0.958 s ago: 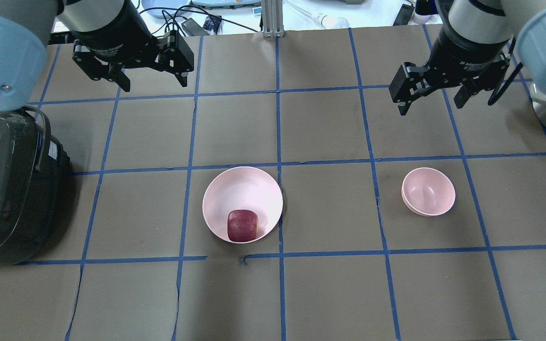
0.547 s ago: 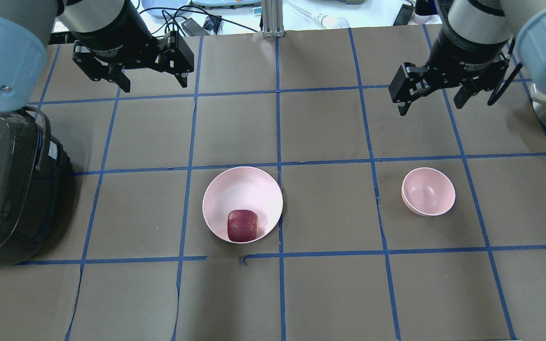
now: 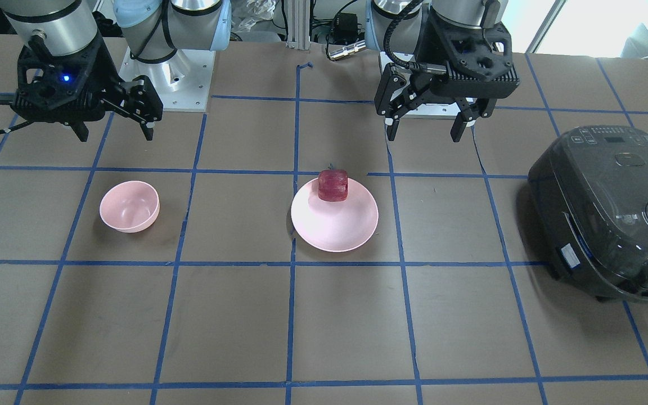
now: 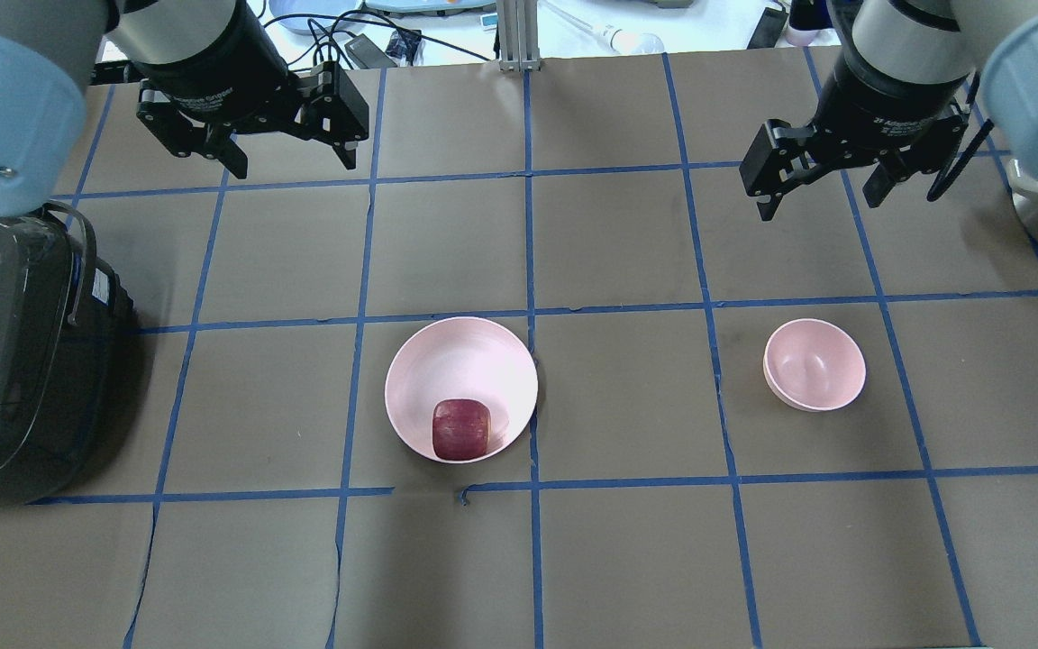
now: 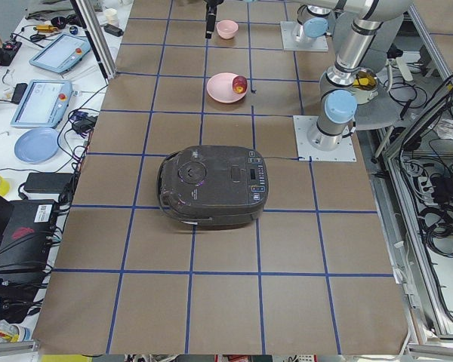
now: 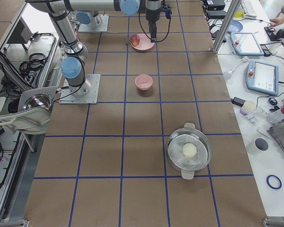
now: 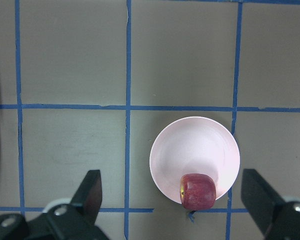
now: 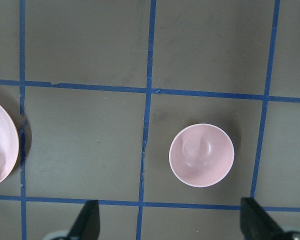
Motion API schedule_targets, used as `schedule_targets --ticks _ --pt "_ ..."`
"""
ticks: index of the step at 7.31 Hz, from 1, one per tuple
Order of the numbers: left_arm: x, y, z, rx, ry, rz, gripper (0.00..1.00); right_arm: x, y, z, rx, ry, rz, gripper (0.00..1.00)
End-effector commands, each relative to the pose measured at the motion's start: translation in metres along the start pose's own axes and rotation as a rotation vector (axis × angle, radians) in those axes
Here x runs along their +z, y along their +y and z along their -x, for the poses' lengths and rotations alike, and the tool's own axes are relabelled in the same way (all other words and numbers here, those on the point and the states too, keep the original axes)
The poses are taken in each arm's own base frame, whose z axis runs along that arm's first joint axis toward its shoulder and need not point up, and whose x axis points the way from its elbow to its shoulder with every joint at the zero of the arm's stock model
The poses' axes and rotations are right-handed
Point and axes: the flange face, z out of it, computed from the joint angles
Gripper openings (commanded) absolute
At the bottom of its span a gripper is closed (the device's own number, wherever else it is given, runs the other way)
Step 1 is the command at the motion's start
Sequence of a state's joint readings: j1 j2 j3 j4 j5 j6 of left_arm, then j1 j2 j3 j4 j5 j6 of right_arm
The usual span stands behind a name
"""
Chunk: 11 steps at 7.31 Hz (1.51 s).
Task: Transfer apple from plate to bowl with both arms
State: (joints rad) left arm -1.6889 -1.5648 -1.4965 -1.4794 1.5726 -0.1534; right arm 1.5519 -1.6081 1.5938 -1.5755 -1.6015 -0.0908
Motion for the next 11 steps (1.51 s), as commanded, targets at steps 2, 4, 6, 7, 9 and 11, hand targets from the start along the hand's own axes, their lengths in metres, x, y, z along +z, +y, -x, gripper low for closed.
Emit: schedule_targets --ticks 2,4,6,7,9,11 --pt "0.0 0.002 0.0 0.0 0.002 0.002 1.0 0.001 -0.002 -0.001 -0.008 0.001 -0.005 1.0" --pt "-0.001 0.002 0.001 -0.001 0.0 0.0 1.0 0.001 -0.002 -0.001 -0.014 0.001 -0.007 1.0" --pt "0.0 0.002 0.0 0.0 0.0 0.001 1.0 0.001 -0.003 -0.002 -0.011 0.001 -0.008 1.0" --pt "-0.002 0.002 0.001 -0.001 0.0 -0.002 1.0 0.001 -0.003 -0.002 -0.012 0.001 -0.007 1.0" --pt "0.002 0.0 0.001 -0.003 -0.001 0.001 1.0 0.001 -0.002 -0.002 -0.011 0.0 -0.004 1.0" --pt "0.022 -0.012 0.001 -0.009 -0.001 0.029 1.0 0.002 -0.001 -0.002 -0.011 0.0 0.004 1.0"
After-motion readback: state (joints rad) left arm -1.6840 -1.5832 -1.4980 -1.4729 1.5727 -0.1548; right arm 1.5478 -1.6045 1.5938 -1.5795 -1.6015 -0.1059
